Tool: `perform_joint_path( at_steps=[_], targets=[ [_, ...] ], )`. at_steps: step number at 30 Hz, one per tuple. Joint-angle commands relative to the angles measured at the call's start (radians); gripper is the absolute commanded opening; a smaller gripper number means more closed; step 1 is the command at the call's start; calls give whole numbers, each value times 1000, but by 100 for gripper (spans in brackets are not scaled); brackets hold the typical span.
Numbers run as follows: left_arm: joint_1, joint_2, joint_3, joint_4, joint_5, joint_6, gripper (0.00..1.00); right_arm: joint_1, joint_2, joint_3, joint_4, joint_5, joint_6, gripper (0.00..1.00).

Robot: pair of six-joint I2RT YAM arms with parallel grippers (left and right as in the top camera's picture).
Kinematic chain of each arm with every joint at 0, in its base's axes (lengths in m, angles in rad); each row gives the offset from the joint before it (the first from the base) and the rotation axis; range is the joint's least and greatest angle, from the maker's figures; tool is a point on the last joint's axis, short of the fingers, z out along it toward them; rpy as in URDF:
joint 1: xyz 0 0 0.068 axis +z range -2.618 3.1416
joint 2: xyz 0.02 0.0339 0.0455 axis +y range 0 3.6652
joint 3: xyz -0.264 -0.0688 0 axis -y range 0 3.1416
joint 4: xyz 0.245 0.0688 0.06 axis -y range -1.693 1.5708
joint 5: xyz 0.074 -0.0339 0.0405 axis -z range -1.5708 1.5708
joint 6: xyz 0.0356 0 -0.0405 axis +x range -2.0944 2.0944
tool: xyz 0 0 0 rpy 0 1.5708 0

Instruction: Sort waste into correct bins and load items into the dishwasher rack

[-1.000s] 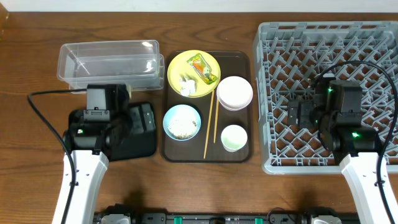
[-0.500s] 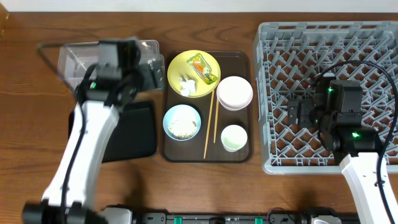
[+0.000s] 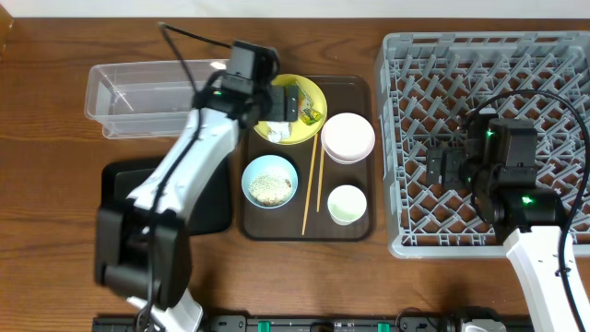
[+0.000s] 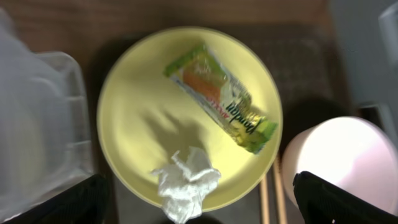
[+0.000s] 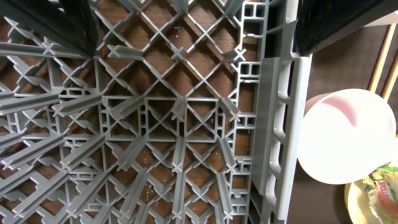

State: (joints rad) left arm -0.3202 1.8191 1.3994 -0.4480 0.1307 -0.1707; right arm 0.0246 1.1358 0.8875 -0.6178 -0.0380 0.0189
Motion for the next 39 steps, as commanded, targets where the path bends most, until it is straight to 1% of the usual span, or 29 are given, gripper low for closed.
perform_joint_path(
  at_steps=[1,7,10,14,16,18,20,22,23,25,28,35,39],
  targets=[
    [-20,77,17,19,-38,21,97,-12,-12,23,-10,-7,10,99],
    [-24,171,17,24,-39,20,95,-12,-12,23,-14,-7,10,99],
    [-24,193,17,24,-38,20,86,-12,-12,23,-14,-7,10,99],
    [-24,195,16,24,-39,20,69,-12,-12,23,-14,-7,10,99],
    [-24,195,16,19,-39,20,57,-12,-12,23,-14,-7,10,99],
    [-24,195,16,11,-39,20,41,-12,-12,23,-15,-7,10,99],
    [-24,193,17,9,-38,20,24,-12,-12,23,-15,-7,10,99],
    [-23,182,17,9,-39,20,14,-12,-12,23,-15,-7,10,99],
    [-23,171,17,10,-39,20,11,-12,-12,23,-15,-7,10,99],
    [-22,141,17,13,-42,20,7,-12,-12,23,-15,-7,10,99],
    [-12,65,19,31,-72,20,6,-12,-12,23,-15,-7,10,99],
    [75,-120,19,108,-202,21,7,-12,-12,23,-16,-7,10,99],
    [155,-145,19,117,-230,21,7,-12,-12,23,-16,-8,10,99]
  ],
)
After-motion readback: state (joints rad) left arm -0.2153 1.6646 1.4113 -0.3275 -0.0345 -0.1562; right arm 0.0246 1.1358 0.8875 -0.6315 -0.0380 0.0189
